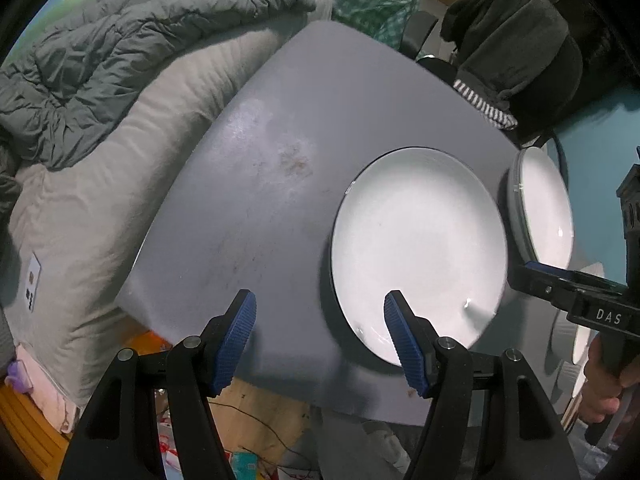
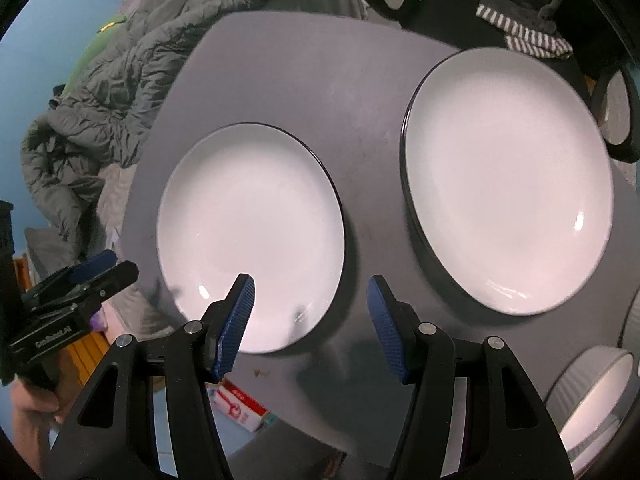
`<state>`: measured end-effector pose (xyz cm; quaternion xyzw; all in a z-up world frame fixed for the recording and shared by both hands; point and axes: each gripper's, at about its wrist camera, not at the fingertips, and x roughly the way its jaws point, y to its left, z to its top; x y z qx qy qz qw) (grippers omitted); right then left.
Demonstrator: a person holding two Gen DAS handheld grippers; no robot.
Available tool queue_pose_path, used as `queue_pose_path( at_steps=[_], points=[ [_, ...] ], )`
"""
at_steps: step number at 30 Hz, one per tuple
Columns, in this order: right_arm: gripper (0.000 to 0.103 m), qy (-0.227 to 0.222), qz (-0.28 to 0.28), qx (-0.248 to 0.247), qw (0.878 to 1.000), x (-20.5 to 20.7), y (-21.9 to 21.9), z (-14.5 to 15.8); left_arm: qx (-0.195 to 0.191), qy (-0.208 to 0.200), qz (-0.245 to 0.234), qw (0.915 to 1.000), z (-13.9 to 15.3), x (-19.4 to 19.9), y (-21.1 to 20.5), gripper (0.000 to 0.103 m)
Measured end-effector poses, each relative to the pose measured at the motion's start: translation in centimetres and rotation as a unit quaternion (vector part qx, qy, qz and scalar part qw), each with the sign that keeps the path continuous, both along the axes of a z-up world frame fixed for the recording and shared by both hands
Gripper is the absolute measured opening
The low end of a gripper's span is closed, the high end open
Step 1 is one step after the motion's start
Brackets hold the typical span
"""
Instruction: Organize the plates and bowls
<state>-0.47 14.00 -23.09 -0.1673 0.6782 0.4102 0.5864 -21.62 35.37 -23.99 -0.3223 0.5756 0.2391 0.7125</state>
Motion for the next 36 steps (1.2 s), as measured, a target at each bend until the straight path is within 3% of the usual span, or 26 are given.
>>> queue_pose_path(
  at_steps=[7, 16, 19, 26, 30, 36],
  points=[
    [0.059, 0.031, -0.009, -0.009, 0.999, 0.5, 0.8, -2.5, -0.021, 0.009, 0.004, 0.9997, -2.5, 1.1, 0.8, 0.068],
    [0.059, 0.043, -0.013, -0.011, 0.999, 1.2, 1.4, -3.6, -0.031, 0.015, -0.009, 0.9994, -3.8, 2.8, 1.2, 0.068],
    [0.05, 0.039, -0.006, -0.012, 0.999, 1.3, 1.4, -3.7, -0.033, 0.016, -0.013, 0.9992, -4.0, 3.3, 1.2, 0.067],
    [0.037, 0.05, -0.008, -0.012, 0.999, 1.5, 1.4, -4.1, -0.037, 0.014, -0.02, 0.999, -4.2, 4.1, 1.3, 0.047],
    [0.031, 0.048, -0.004, -0.011, 0.999, 1.5, 1.3, -4.1, -0.043, 0.016, -0.028, 0.9986, -4.5, 4.4, 1.1, 0.025],
    [0.017, 0.05, -0.007, -0.015, 0.999, 1.9, 1.1, -4.3, -0.047, 0.01, -0.026, 0.9985, -4.7, 4.4, 1.1, 0.021]
  ],
)
